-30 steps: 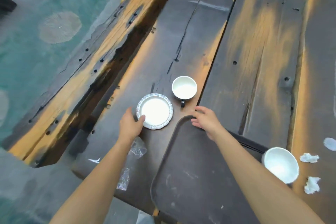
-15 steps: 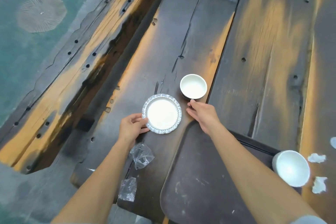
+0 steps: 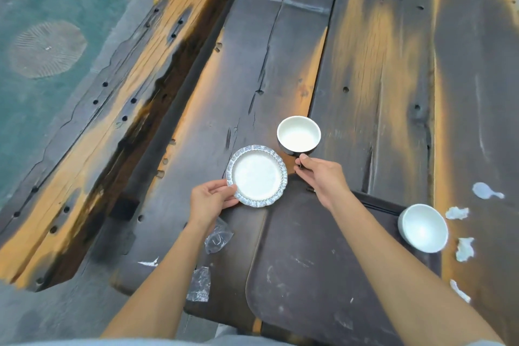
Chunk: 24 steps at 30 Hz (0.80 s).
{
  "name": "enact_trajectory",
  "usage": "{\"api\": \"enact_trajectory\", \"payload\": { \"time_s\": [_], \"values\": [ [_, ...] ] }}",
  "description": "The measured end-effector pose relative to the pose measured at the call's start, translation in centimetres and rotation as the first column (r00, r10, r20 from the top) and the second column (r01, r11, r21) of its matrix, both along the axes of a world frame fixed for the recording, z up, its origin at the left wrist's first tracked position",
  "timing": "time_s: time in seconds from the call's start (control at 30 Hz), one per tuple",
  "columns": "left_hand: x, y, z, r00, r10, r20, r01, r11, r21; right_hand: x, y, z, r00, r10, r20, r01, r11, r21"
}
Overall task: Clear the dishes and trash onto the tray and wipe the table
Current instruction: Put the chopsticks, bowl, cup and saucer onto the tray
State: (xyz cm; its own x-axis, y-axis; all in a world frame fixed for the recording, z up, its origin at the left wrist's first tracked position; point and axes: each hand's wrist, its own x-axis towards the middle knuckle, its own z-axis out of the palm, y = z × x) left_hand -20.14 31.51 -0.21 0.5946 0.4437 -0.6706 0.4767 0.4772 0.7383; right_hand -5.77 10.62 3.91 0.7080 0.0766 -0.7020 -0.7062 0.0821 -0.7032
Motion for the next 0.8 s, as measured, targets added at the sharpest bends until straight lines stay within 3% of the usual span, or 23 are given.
{"api": "enact_trajectory", "payload": {
  "time_s": [0.23, 0.53, 0.8],
  "values": [
    [-1.9, -5.6, -0.2, 1.0, 0.0, -0.011, 0.0, 0.999, -0.037, -3.5, -5.0, 1.6, 0.997, -0.08, 0.019, 0.081, 0.997, -0.013],
    [-3.6, -11.8, -1.8, 0.989, 0.006, -0.147, -0.009, 1.0, -0.018, -9.4, -9.4, 0.9, 0.994, -0.112, -0.004, 0.111, 0.993, -0.043],
    [-2.7, -13.7, -1.7, 0.973, 0.126, -0.192, -0.126, 0.992, 0.01, -14.0, -9.5, -0.7, 0.993, -0.098, -0.071, 0.098, 0.995, -0.007]
  ]
}}
